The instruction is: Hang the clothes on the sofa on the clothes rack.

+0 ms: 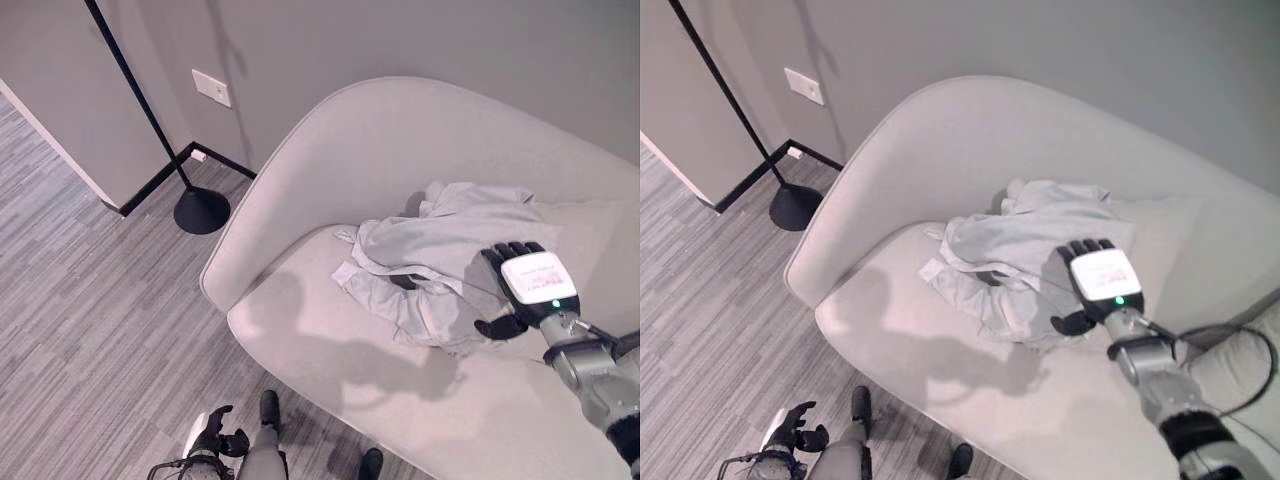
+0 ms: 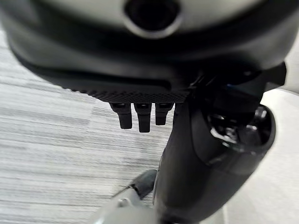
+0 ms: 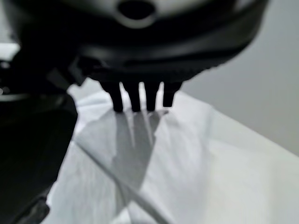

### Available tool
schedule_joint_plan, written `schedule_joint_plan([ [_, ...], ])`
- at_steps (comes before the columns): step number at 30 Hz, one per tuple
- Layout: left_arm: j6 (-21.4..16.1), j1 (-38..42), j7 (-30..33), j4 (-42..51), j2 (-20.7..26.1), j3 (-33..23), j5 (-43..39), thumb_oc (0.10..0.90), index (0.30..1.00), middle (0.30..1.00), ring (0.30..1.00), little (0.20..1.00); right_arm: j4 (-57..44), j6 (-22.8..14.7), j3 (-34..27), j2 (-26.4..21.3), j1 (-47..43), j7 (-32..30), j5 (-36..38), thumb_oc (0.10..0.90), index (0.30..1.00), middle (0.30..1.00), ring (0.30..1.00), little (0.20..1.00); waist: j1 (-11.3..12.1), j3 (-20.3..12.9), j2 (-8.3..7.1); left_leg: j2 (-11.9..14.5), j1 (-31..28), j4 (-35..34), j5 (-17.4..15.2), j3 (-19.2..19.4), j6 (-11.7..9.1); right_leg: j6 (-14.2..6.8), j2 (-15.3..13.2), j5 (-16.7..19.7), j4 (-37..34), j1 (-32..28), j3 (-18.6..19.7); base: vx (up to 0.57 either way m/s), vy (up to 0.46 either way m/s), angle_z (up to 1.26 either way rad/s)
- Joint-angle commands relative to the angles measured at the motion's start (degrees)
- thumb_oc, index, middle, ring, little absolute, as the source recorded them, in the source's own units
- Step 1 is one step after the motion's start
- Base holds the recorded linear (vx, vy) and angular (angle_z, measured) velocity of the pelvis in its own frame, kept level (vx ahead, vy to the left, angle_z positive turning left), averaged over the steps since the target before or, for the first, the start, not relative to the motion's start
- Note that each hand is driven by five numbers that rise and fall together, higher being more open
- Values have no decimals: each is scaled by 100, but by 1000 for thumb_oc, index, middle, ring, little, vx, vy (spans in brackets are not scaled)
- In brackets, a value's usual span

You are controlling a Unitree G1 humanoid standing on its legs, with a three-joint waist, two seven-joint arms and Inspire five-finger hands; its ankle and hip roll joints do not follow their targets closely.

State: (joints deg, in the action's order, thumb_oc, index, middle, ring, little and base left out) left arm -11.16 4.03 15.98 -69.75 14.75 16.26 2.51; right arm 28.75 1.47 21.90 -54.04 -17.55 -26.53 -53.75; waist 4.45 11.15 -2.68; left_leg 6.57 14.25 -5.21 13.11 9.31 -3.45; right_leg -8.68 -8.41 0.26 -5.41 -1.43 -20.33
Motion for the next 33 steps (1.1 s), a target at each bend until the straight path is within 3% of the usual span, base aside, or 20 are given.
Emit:
schedule_joint_plan([
  [1,-142,220,169,-188,-105,410,294,800,900,900,900,900,-339,362,-18,-522,-860,-588,-27,800,900,900,900,900,176,-147,-184,344,216,448,-657,179,-275,9,-311,-69,139,109,140,67,-23,4],
  [8,-181,329,257,47,-101,748,531,800,900,900,900,900,-850,367,-175,-482,-1041,-742,79,800,900,900,900,900,205,-86,-107,292,249,394,-641,79,-266,-2,-362,-119,234,133,25,58,-19,11],
  [11,-207,364,267,83,-114,903,582,800,900,900,900,900,-405,366,292,-318,-1300,-629,64,800,900,900,900,900,257,-15,-68,248,263,272,-553,25,-282,-9,-383,-122,254,173,-34,34,-11,10],
  [14,-248,442,308,104,-120,1132,684,800,900,900,900,900,960,471,1238,-35,-1826,-365,-78,800,900,900,900,900,319,83,-26,196,328,119,-445,-41,-307,-28,-395,-88,197,208,-113,48,-8,24],
  [15,-244,496,350,48,-88,1235,699,800,900,900,900,900,2004,537,1844,245,-2153,-190,-162,800,900,900,900,900,396,170,9,160,379,54,-393,-71,-325,-49,-407,-73,165,226,-155,44,-15,15],
  [18,-238,520,377,31,-73,1241,701,800,900,900,900,900,2412,558,2088,411,-2328,-187,-160,800,900,900,900,900,403,206,26,144,409,37,-369,-85,-328,-54,-417,-66,161,255,-159,20,-13,6],
  [19,-233,627,451,10,1,1323,679,800,900,900,900,900,3507,712,2517,747,-2684,-49,-164,800,900,900,900,900,481,287,79,99,520,22,-331,-96,-339,-75,-446,-11,126,351,-147,15,2,8],
  [20,-235,664,475,5,22,1327,674,800,900,900,900,900,3812,772,2621,854,-2804,-9,-148,800,900,900,900,900,490,300,93,91,561,21,-322,-84,-342,-80,-455,16,115,400,-128,14,7,4],
  [21,-228,720,500,-5,40,1356,660,800,900,900,900,900,4016,827,2685,935,-2929,49,-121,712,768,768,768,768,505,309,99,81,601,21,-319,-72,-342,-92,-462,55,96,446,-101,6,7,4],
  [23,-204,775,526,-15,53,1389,633,800,900,900,900,900,4410,919,2715,1026,-3067,181,-43,447,371,371,371,371,513,315,102,70,649,21,-325,-52,-339,-107,-464,96,53,498,-66,0,0,0],
  [24,-191,799,544,48,66,1398,617,800,900,900,900,900,4662,967,2674,1072,-3141,236,80,400,300,300,300,300,522,296,103,53,685,21,-316,-41,-332,-114,-471,119,41,526,-57,31,15,-1],
  [33,-179,896,697,183,50,1454,793,800,900,900,900,900,4468,996,2500,1027,-2845,126,121,400,300,300,300,300,407,194,101,29,617,21,-376,-59,-318,-125,-499,87,42,452,-91,2,2,1],
])
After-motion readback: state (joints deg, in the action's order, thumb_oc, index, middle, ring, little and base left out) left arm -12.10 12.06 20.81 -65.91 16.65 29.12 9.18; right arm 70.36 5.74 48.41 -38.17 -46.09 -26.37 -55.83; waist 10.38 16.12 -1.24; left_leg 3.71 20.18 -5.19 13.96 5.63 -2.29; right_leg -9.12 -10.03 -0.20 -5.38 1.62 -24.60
